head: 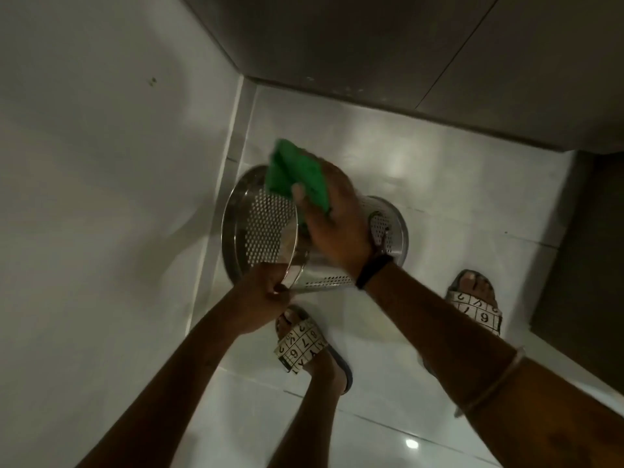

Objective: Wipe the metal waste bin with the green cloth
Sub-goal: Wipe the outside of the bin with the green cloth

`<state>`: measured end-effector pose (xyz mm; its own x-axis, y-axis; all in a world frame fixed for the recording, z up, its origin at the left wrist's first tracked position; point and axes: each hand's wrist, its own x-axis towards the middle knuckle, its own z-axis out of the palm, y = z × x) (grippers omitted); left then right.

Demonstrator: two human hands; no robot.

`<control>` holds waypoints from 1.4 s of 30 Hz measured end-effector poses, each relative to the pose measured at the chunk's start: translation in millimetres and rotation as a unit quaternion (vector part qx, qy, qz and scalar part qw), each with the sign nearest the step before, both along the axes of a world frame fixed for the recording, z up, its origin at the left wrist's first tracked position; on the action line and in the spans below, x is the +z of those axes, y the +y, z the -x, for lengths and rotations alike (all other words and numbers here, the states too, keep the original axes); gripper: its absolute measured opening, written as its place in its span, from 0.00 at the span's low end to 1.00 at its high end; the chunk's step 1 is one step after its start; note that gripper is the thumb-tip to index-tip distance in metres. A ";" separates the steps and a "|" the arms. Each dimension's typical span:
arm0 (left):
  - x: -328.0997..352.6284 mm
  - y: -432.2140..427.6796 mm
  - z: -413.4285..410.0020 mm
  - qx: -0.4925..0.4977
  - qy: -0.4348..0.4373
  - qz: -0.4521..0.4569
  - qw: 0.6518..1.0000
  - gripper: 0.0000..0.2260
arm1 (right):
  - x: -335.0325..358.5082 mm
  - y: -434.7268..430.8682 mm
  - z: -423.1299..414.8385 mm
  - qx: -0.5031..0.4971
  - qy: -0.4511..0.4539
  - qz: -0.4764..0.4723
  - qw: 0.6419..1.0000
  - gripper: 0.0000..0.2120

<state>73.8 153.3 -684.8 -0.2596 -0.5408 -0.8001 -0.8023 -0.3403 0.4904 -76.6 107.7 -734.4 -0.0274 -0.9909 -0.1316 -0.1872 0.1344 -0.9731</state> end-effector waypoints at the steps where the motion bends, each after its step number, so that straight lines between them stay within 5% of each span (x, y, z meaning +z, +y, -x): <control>1: -0.7 -1.9 -4.2 -0.024 -0.023 0.006 0.999 0.13 | 11.8 2.5 -8.9 0.010 0.035 0.064 0.997 0.22; 3: -4.0 -9.4 -9.2 -0.012 -0.024 0.003 1.000 0.11 | 10.2 15.2 -18.0 0.086 0.140 0.146 0.976 0.26; 5: -4.9 -15.6 -11.6 0.094 0.012 -0.034 0.995 0.12 | -20.8 36.3 -12.8 0.163 0.216 0.120 0.955 0.29; 9: -5.8 -21.5 -25.0 0.207 0.066 -0.041 0.975 0.17 | -83.5 55.5 39.1 0.026 0.221 -0.111 0.969 0.27; 13: -7.7 -5.2 -23.1 0.105 0.020 -0.032 0.994 0.18 | -92.4 41.9 76.0 -0.045 0.173 -0.294 0.939 0.31; 16: -4.0 2.6 -3.4 0.098 0.039 -0.025 0.994 0.22 | -41.5 23.8 29.6 0.049 0.064 -0.142 0.987 0.21; 20: -0.8 1.8 14.8 0.127 0.021 -0.025 0.991 0.08 | 3.9 29.9 -27.0 0.079 0.028 -0.013 0.996 0.21; 27: 1.5 0.4 -23.4 0.191 0.060 -0.109 0.974 0.16 | -73.7 109.6 36.4 0.064 0.063 -0.307 0.947 0.20; 30: -4.8 6.9 -14.5 0.225 0.053 -0.146 0.962 0.10 | -82.7 111.4 34.6 0.100 0.084 -0.377 0.917 0.19; 35: -6.4 26.6 -5.5 0.206 0.029 -0.107 0.972 0.17 | -8.1 59.8 -48.6 0.046 -0.044 -0.138 0.988 0.18; 38: 0.3 36.1 -19.0 0.201 0.038 -0.077 0.976 0.22 | 7.8 51.4 -64.2 0.081 0.006 0.007 0.997 0.23; 42: 0.4 28.7 -31.4 0.177 0.051 -0.061 0.981 0.25 | -26.8 69.8 -36.3 -0.014 0.050 -0.009 0.999 0.22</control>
